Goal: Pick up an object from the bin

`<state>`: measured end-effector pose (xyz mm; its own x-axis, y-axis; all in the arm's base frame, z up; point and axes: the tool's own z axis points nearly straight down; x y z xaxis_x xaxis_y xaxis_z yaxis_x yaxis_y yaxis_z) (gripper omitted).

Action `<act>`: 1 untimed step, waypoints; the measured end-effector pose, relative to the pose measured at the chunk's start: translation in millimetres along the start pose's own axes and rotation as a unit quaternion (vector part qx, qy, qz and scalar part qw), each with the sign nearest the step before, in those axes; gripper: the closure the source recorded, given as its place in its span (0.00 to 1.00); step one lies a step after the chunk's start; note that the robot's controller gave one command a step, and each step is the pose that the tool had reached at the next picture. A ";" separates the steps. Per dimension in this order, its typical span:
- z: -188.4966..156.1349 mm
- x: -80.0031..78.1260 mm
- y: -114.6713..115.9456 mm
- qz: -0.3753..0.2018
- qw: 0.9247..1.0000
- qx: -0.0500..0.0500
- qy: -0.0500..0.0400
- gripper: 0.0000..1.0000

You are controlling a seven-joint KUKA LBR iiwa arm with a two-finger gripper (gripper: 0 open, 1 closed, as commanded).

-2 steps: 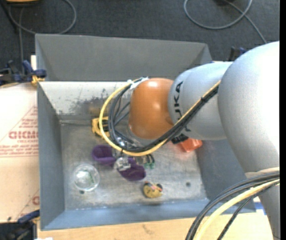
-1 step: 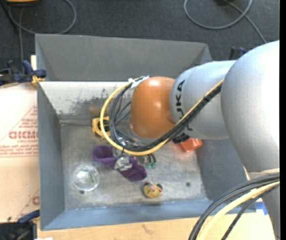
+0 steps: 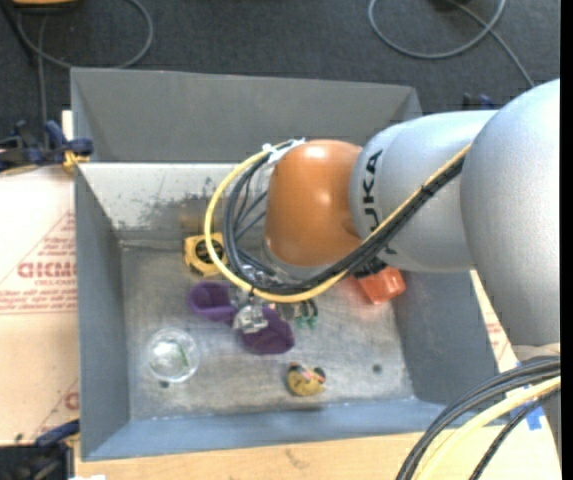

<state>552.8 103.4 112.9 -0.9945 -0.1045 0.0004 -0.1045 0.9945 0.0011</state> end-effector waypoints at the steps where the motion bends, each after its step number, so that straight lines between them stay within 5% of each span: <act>1: -11.6 -1.3 0.1 0.001 1.000 0.000 -0.003 1.00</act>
Offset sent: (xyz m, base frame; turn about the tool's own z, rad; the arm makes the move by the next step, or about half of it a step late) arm -0.0001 0.0000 0.0277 0.0000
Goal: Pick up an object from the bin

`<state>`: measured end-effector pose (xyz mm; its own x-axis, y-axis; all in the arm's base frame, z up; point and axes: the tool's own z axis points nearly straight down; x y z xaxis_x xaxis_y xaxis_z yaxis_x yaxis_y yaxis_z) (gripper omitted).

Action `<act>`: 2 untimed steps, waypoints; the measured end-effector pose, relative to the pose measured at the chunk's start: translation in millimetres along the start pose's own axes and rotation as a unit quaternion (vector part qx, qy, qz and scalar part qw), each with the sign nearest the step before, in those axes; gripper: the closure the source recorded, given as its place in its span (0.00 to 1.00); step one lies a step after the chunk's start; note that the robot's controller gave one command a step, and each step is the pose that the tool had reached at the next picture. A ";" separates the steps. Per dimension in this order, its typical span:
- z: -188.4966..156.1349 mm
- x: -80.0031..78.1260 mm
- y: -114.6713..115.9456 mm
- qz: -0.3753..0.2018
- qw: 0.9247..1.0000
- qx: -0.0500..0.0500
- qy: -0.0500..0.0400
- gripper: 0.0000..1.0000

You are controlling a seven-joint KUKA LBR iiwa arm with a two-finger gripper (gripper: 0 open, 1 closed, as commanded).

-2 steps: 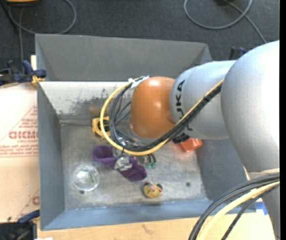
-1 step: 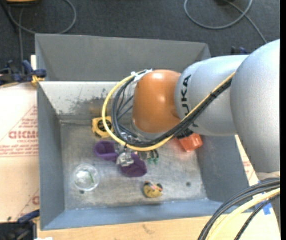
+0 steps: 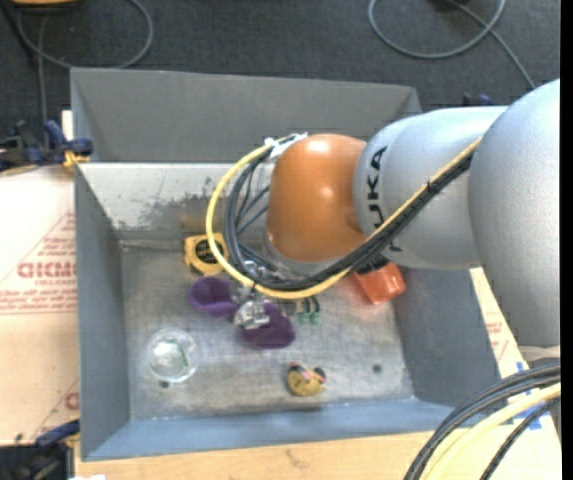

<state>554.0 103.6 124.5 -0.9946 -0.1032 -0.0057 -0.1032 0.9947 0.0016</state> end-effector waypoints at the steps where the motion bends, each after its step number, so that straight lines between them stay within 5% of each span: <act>1: -4.4 -0.1 0.0 0.000 1.000 0.000 0.000 1.00; 2: -12.1 1.2 -0.1 0.001 1.000 0.000 0.004 1.00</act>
Offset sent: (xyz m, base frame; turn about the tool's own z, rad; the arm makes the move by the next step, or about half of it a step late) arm -0.0001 0.0000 0.0640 0.0000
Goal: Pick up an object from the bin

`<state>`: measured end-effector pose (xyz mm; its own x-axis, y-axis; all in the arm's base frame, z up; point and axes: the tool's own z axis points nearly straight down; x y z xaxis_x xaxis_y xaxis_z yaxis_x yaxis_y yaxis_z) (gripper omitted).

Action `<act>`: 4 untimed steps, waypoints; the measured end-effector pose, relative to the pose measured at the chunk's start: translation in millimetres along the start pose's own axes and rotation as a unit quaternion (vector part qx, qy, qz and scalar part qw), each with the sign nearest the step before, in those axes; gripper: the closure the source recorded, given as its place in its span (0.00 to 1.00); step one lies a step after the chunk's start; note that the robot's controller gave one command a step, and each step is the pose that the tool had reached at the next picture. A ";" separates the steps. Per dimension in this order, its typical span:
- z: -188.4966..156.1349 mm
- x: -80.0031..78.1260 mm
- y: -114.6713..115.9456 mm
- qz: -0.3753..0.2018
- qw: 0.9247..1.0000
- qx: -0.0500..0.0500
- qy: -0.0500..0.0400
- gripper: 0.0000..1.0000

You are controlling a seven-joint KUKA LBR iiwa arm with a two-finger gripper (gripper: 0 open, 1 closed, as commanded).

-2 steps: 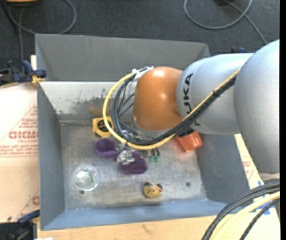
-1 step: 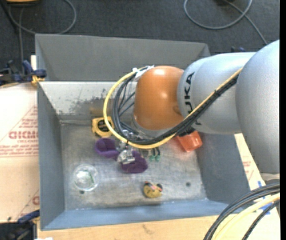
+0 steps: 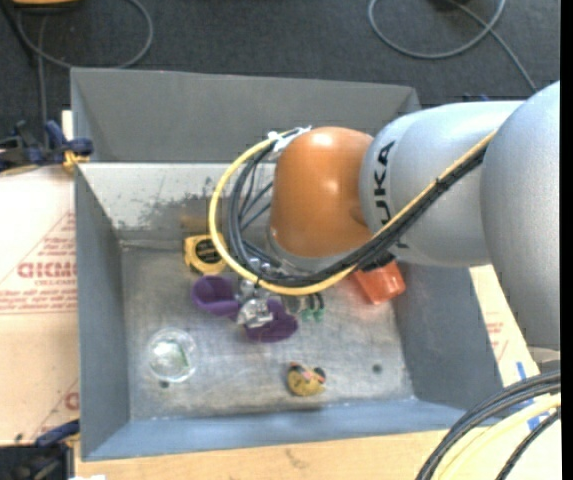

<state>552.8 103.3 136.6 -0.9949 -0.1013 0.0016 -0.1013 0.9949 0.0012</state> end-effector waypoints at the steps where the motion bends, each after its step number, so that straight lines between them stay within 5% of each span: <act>1: -21.7 -0.8 -0.2 0.001 1.000 0.000 -0.001 1.00; 4: -40.2 -1.6 -0.1 0.003 1.000 0.000 -0.002 1.00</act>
Offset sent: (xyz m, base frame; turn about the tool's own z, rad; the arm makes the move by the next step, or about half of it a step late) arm 0.0000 0.0001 0.0362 0.0000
